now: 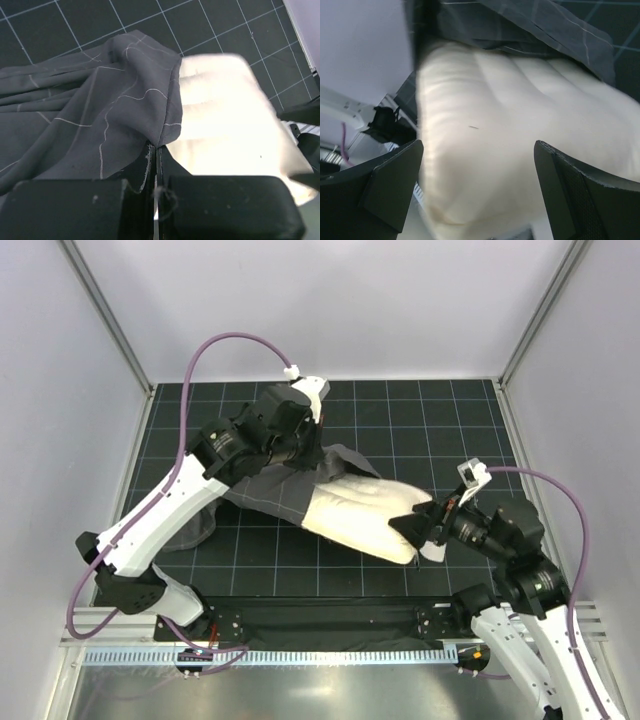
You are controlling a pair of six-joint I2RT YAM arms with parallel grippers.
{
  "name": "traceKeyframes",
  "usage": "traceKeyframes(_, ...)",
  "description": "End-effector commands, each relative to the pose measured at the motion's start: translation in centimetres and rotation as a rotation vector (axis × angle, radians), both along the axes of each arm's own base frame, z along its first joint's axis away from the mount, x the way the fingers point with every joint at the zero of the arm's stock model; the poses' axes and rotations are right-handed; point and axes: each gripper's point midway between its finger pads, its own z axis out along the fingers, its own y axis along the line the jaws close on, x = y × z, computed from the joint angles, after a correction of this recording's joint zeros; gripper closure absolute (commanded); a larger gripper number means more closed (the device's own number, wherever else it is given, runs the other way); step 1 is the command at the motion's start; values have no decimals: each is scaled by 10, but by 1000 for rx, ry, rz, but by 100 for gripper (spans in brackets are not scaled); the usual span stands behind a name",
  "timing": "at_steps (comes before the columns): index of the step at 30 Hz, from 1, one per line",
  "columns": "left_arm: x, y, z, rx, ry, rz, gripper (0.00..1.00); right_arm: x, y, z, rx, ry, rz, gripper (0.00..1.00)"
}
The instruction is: Put the pillow into the pillowcase
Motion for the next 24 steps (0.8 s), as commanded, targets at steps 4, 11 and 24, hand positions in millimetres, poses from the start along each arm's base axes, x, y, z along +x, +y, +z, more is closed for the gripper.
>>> traceKeyframes(4, 16, 6, 43, -50, -114, 31, 100, -37, 24, 55, 52, -282, 288, 0)
traceKeyframes(11, 42, 33, 56, -22, -159, 122, 100, -46, 32, 47, 35, -308, 395, 0)
traceKeyframes(24, 82, 66, 61, -1, -184, 214, 100, 5, 30, 27, -122, -382, 253, 0)
